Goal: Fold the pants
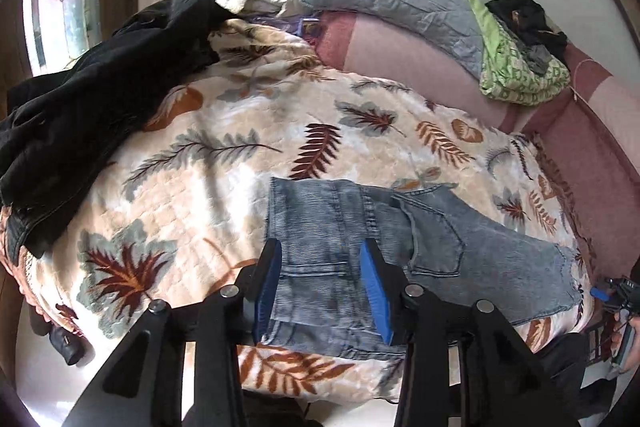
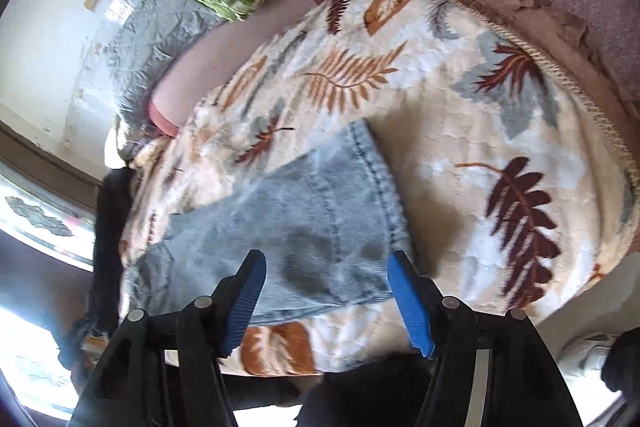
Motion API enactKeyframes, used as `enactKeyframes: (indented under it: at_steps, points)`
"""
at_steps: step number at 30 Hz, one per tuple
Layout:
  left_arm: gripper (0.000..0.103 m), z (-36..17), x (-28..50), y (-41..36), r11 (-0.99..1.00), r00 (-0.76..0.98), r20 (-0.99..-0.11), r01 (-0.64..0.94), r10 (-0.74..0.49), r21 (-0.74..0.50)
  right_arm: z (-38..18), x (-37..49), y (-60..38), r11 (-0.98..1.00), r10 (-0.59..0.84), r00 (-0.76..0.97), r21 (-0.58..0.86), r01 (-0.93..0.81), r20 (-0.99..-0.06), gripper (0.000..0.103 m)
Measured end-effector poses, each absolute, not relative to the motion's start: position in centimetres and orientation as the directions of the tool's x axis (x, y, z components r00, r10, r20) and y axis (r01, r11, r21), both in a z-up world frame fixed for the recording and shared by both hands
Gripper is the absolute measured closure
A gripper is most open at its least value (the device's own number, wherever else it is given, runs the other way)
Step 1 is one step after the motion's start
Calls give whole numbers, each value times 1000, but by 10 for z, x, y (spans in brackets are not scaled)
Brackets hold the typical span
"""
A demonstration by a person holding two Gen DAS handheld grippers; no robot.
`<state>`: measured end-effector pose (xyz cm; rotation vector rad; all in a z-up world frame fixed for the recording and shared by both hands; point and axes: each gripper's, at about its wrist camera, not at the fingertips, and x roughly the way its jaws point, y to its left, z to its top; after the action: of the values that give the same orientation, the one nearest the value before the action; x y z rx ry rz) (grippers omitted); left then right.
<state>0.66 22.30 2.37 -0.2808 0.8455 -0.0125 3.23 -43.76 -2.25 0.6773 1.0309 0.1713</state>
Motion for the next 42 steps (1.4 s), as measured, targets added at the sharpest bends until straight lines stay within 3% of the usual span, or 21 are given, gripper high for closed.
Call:
enactKeyframes:
  at_steps: [3, 5, 7, 9, 11, 14, 20, 28, 30, 32, 36, 42]
  points:
    - [57, 8, 22, 190, 967, 643, -748, -43, -166, -251, -43, 47, -427, 711, 533, 496, 681, 176, -685, 36]
    - [56, -19, 37, 174, 966, 576, -794, -25, -195, -255, -75, 56, -423, 726, 530, 409, 646, 234, -743, 34]
    - [56, -53, 46, 167, 979, 477, -867, -62, -143, -196, -94, 53, -430, 709, 516, 394, 637, 303, -761, 44]
    - [56, -70, 47, 164, 985, 443, -890, -68, -111, -157, -78, 50, -431, 712, 516, 415, 644, 278, -749, 44]
    - [56, -65, 42, 163, 987, 475, -874, -64, -101, -149, -55, 43, -436, 743, 465, 482, 623, 244, -743, 42]
    - [56, -48, 38, 158, 988, 538, -838, -56, -91, -143, -54, 22, -460, 660, 424, 551, 662, 355, -718, 35]
    - [56, -27, 48, 122, 979, 603, -775, 55, -189, -196, -106, 2, -471, 466, 513, 550, 752, 466, -659, 35]
    - [54, -49, 65, 78, 954, 577, -767, 87, -283, -286, -122, 15, -469, 436, 487, 587, 763, 478, -647, 36]
    - [54, -56, 67, 71, 958, 566, -777, 90, -275, -273, -124, 17, -471, 429, 477, 587, 756, 494, -654, 46]
    - [54, -62, 69, 65, 961, 559, -785, 96, -267, -259, -124, 17, -473, 461, 459, 569, 730, 504, -683, 70]
    - [54, -71, 69, 62, 967, 543, -801, 99, -251, -236, -115, 20, -471, 527, 424, 557, 695, 490, -714, 79]
    - [54, -69, 67, 58, 971, 538, -809, 111, -237, -210, -44, 30, -446, 757, 255, 630, 557, 341, -734, 85]
